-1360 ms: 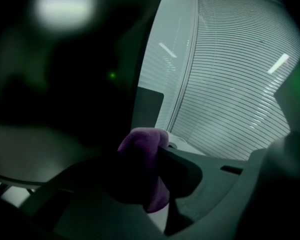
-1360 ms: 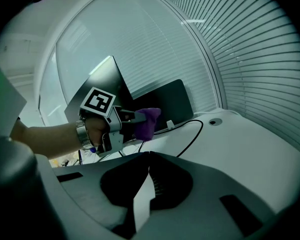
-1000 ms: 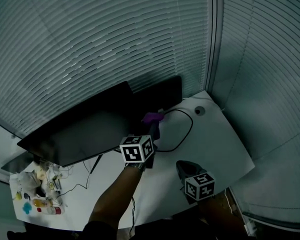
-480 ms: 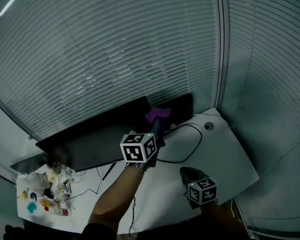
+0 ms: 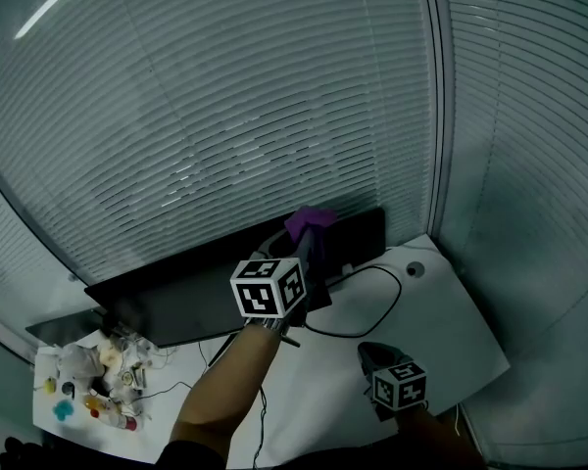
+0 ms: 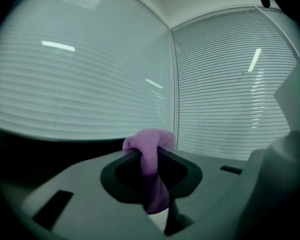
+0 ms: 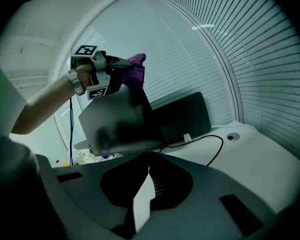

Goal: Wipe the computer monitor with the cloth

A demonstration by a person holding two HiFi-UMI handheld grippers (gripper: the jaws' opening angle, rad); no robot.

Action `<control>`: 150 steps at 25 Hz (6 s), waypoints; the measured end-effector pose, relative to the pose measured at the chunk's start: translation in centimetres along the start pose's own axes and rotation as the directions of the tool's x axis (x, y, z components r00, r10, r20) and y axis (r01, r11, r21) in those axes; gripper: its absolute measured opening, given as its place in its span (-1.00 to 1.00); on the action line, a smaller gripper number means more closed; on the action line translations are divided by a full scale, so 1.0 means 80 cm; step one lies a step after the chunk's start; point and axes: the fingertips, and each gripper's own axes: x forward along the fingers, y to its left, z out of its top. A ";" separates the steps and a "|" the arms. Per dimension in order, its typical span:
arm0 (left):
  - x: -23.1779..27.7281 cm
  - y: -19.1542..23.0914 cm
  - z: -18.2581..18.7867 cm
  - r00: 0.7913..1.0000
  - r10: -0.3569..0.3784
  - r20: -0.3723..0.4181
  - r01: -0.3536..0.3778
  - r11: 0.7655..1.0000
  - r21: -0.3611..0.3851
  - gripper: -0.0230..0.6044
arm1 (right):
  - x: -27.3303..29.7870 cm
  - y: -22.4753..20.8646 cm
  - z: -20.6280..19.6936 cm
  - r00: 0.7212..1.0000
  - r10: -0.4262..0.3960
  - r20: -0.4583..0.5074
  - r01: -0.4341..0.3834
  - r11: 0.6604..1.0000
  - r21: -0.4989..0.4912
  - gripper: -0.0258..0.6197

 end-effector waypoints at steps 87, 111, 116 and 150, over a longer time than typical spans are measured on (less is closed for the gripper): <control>-0.481 0.543 -0.015 0.854 0.511 0.102 -0.497 0.858 -0.130 -0.70 | 0.250 0.384 -0.138 0.929 0.238 -0.285 -0.289 0.945 -0.153 -0.85; -0.563 0.601 -0.036 0.833 0.546 0.091 -0.535 0.836 -0.117 -0.70 | 0.265 0.463 -0.169 0.925 0.238 -0.295 -0.292 0.944 -0.156 -0.85; -0.543 0.595 -0.048 0.844 0.530 0.080 -0.530 0.848 -0.014 -0.70 | 0.274 0.464 -0.177 0.927 0.230 -0.297 -0.284 0.947 -0.151 -0.84; -0.501 0.572 -0.321 0.840 0.473 -0.265 -0.505 0.861 -0.065 -0.70 | 0.231 0.432 -0.223 0.927 0.141 -0.349 -0.189 0.976 -0.106 -0.85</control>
